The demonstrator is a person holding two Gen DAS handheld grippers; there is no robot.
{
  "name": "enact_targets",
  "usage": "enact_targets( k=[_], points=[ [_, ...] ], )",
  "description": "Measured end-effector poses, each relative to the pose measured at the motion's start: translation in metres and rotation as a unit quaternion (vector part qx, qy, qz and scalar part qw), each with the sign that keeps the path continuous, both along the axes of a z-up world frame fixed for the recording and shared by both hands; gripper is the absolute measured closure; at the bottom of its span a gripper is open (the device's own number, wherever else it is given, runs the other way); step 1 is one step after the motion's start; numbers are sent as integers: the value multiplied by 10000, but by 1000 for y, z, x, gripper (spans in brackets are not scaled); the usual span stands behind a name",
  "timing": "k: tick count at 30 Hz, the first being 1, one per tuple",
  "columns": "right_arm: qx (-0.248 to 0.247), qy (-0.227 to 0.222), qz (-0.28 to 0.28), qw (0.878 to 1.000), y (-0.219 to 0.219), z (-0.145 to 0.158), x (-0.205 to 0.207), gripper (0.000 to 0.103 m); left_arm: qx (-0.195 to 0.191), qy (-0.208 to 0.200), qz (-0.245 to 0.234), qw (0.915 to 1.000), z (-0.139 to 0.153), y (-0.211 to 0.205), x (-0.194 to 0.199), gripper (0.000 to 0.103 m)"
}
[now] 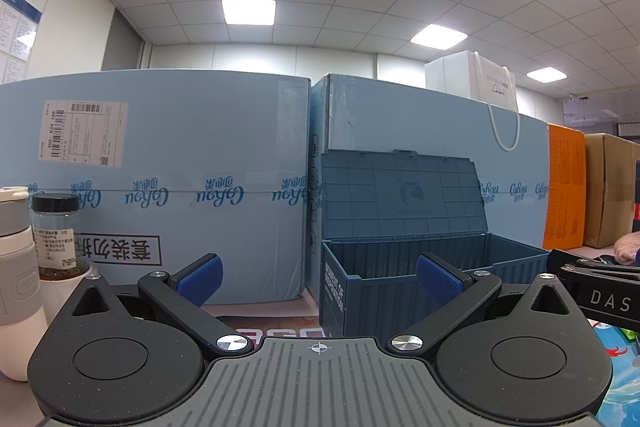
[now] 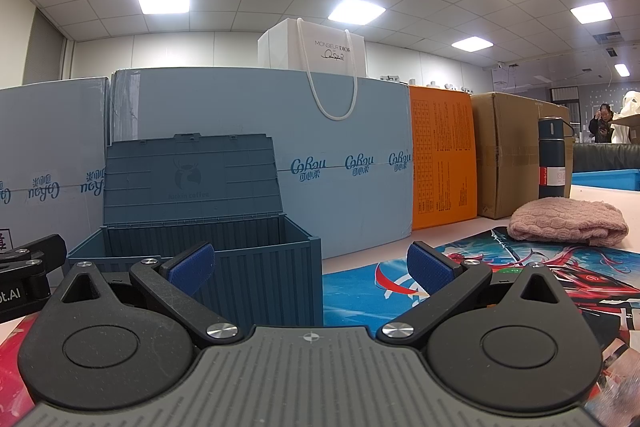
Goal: Organize rigid objects
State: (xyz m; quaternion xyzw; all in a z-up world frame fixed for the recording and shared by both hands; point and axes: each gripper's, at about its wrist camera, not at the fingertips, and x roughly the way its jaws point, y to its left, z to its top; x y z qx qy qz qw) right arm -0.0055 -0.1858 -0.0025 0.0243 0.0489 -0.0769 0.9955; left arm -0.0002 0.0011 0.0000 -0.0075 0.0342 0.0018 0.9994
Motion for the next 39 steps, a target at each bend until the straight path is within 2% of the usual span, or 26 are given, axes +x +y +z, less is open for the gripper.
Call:
enact_targets(
  k=[26, 39],
  points=[
    [6, 5, 1, 10000, -2, 0, 0, 0, 4, 11, 5, 10000, 0, 0, 0, 0],
    [270, 132, -64, 9995, -10, -2, 2, 0, 6, -14, 35, 10000, 0, -2, 0, 0]
  ],
)
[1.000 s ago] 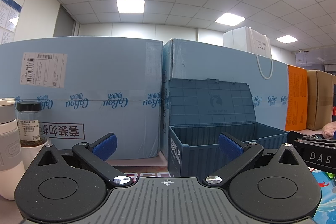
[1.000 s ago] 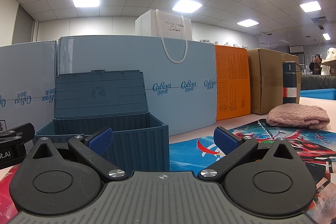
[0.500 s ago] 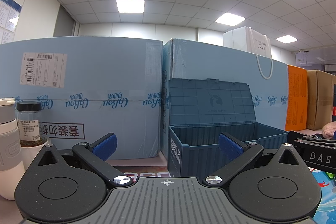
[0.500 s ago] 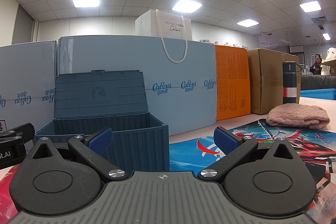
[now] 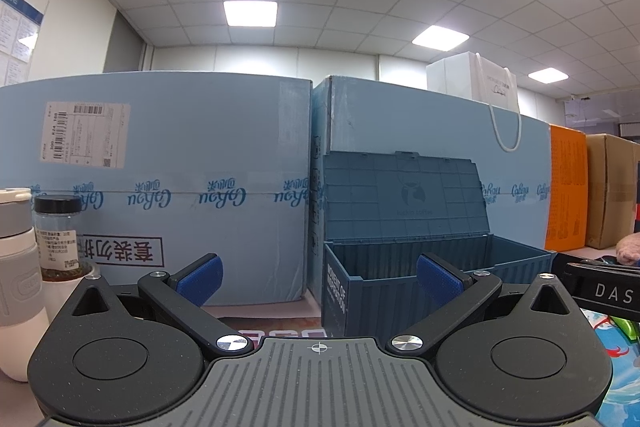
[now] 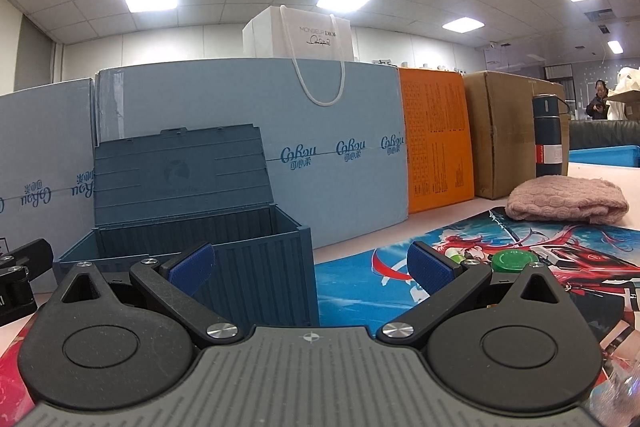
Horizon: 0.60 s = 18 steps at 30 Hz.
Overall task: Organize rigid objects
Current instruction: 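Move the open right tool down over the black marker on the mat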
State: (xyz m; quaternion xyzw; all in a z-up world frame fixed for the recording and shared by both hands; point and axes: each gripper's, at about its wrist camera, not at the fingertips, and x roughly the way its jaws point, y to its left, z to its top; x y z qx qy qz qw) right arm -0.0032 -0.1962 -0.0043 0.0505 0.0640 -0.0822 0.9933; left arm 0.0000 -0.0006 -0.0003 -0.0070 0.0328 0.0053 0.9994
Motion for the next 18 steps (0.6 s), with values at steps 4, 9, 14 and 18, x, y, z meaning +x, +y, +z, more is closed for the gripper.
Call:
enact_targets(
  k=[4, 9, 14, 18],
  points=[
    [25, -34, 14, 10000, 0, 0, 0, 0, -25, 25, 25, 10000, 0, 1, 1, 0],
    [56, -66, 6, 10000, 0, 1, -1, 0, -13, -27, 69, 10000, 0, 1, 0, 0],
    [204, -205, 121, 9995, -5, 1, -6, 0, -45, 35, -3, 10000, 0, 2, 2, 0],
    [416, -317, 168, 9985, -11, 2, -10, 0, -44, 59, -146, 9999, 0, 3, 3, 0]
  ],
)
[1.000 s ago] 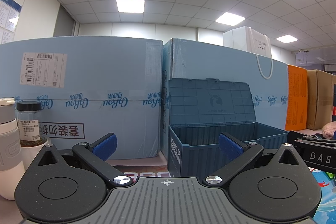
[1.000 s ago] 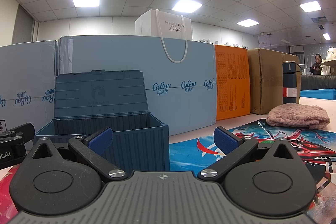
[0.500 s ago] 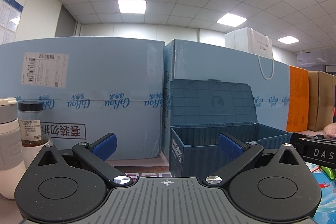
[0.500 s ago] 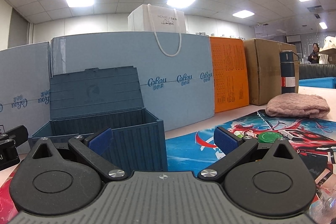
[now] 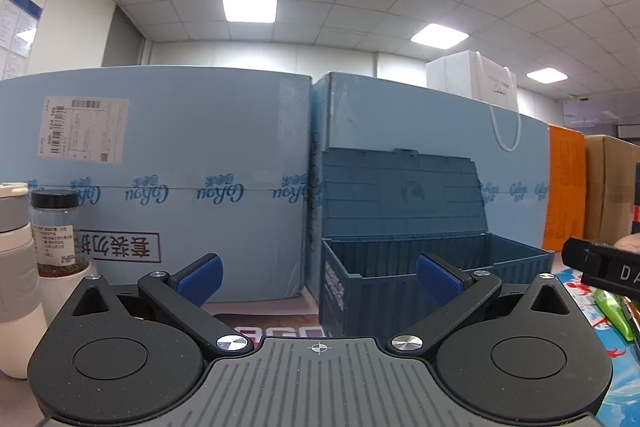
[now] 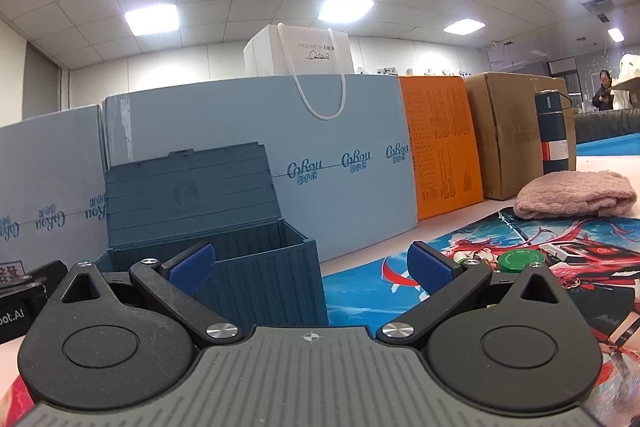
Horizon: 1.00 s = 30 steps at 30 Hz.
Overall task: Organize rigid objects
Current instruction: 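Move the open right tool down over the black marker on the mat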
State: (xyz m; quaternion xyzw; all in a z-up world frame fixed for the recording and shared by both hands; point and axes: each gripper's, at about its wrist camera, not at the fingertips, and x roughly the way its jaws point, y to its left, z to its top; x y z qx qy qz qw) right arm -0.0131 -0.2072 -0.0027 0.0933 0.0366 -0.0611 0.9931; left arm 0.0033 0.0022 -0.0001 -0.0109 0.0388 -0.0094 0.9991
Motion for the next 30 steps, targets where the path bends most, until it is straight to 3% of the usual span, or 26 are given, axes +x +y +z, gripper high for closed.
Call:
enact_targets(
  k=[7, 19, 25, 30],
  points=[
    [505, -343, 119, 9981, -15, 3, -11, 0, 135, -5, -141, 9998, 2, -6, -2, 0],
    [300, -432, -366, 9979, -73, 40, -51, 0, 232, 195, -949, 9950, 35, -33, -12, 0],
    [151, -397, -761, 9962, -122, 55, -74, 0, 298, 113, -1562, 9872, 51, -69, -13, 0],
    [109, -268, -1033, 9942, -157, 56, -83, 0, -136, 564, -2187, 9741, 56, -97, 11, 0]
  ],
)
